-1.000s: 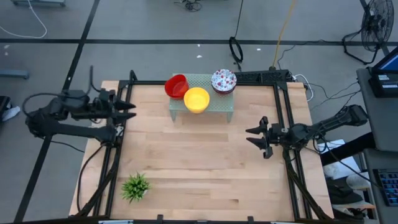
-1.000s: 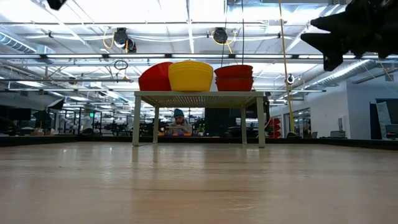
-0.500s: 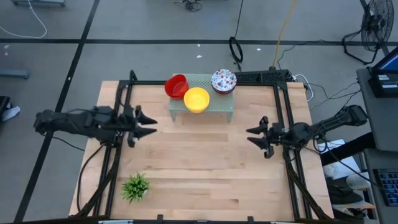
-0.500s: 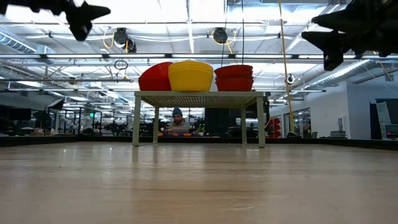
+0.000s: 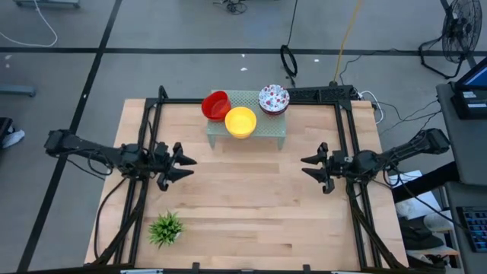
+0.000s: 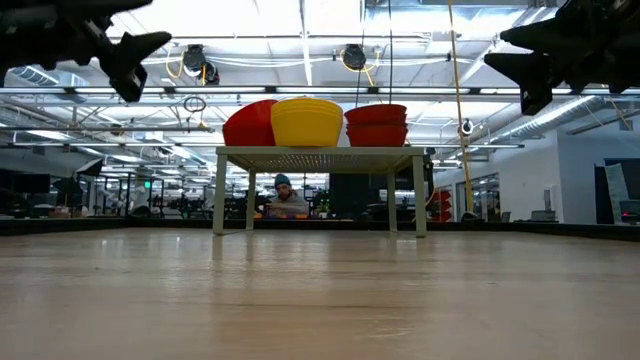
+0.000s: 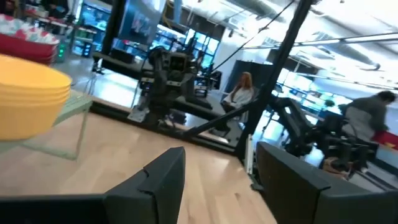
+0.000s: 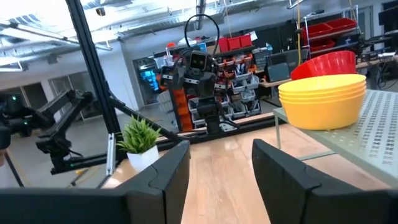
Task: Pick & Place Mini bowls
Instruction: Return to Home Position
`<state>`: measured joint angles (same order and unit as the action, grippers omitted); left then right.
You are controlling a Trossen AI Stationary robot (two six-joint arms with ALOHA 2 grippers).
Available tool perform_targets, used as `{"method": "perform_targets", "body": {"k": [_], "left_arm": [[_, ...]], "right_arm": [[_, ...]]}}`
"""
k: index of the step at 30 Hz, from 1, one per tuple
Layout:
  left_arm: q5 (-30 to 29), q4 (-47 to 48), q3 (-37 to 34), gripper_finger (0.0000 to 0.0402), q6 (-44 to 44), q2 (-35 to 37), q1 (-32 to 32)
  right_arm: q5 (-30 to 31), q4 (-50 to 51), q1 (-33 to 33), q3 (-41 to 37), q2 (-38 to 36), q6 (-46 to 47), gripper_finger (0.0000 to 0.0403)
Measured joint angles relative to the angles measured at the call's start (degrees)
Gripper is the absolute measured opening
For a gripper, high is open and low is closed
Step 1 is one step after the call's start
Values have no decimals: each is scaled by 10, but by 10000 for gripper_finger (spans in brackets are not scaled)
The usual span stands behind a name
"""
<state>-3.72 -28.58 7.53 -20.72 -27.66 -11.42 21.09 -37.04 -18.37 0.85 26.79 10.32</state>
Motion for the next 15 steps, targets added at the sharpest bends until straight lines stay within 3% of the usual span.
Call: {"method": "perform_targets", "body": {"k": [15], "left_arm": [[-131, -17, -51, 200, -8, -1, -8]], "right_arm": [[-1, 4, 0, -1, 0, -16, 160]]}}
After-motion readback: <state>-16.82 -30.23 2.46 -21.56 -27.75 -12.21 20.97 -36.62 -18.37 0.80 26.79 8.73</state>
